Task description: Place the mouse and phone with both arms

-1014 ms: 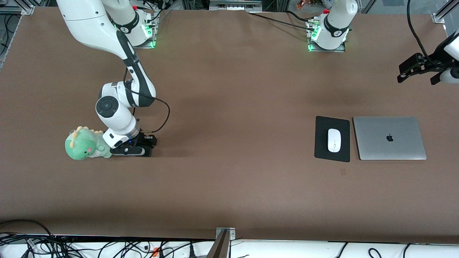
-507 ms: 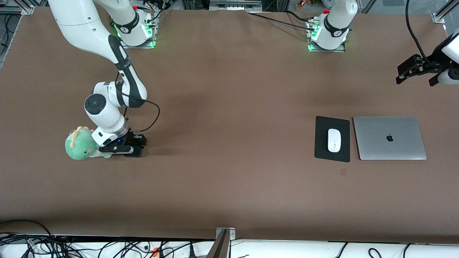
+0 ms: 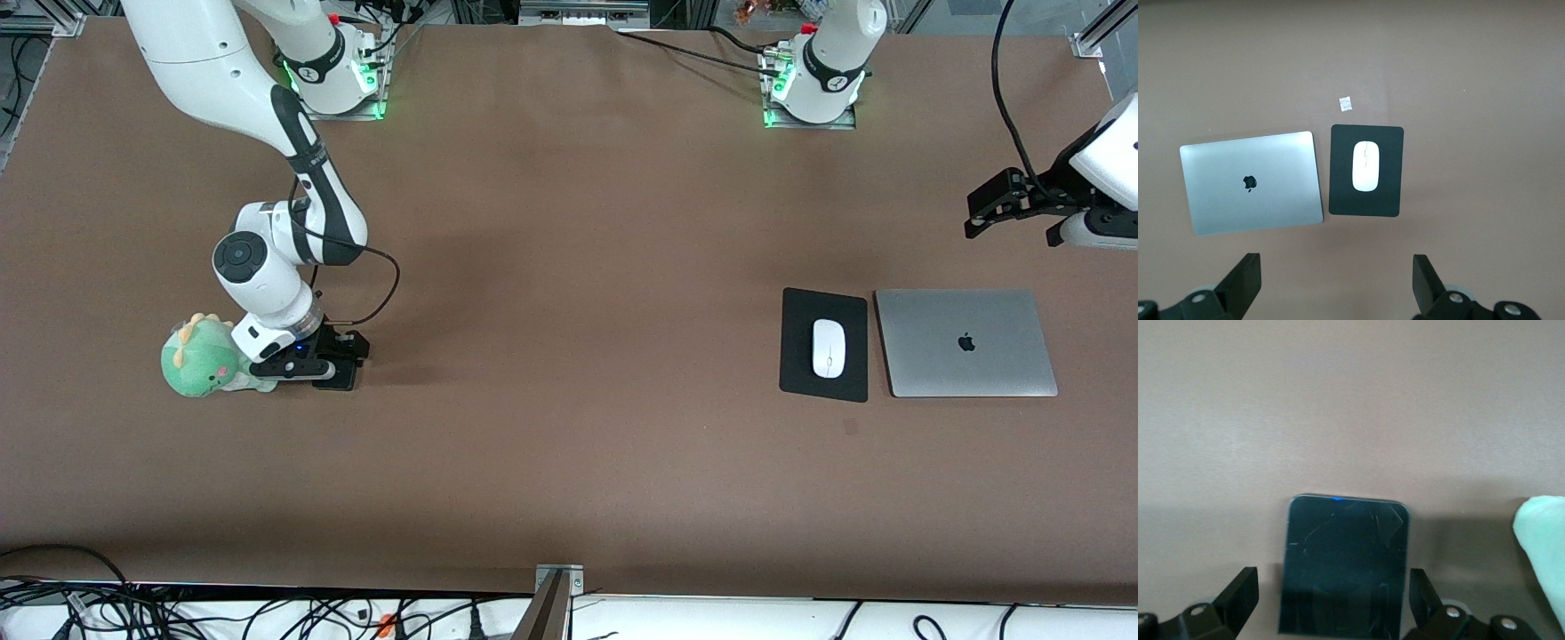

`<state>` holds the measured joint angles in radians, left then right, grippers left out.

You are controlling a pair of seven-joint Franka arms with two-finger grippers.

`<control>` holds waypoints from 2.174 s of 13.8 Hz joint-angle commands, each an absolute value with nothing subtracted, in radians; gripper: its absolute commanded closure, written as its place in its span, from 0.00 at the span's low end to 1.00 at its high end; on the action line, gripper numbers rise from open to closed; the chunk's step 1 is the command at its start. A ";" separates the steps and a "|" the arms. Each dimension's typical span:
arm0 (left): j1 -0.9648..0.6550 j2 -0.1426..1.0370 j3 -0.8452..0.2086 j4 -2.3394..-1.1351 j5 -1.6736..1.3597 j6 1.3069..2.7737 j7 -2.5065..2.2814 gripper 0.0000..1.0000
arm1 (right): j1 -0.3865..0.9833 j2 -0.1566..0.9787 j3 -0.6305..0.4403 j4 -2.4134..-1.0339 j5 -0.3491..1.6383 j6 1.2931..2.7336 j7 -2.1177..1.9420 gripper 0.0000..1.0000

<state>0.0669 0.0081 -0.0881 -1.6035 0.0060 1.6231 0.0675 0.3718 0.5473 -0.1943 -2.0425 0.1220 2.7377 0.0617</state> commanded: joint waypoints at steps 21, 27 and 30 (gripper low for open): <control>0.057 0.103 -0.083 -1.532 0.038 1.763 0.080 0.00 | 0.160 0.138 -0.163 -1.599 0.094 1.694 -0.020 0.00; 0.058 0.083 -0.081 -1.534 0.037 1.655 0.072 0.00 | 0.081 0.083 -0.083 -1.568 0.038 1.603 -0.017 0.00; 0.058 -0.004 -0.094 -1.656 0.029 1.759 0.074 0.00 | 0.081 0.081 -0.081 -1.553 0.040 1.603 -0.021 0.00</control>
<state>0.0539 0.0698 -0.0846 -1.5666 0.0287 1.7080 0.0652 0.0997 0.0912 -0.1016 -1.5689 0.0560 1.6206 -0.0142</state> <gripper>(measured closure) 0.000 0.000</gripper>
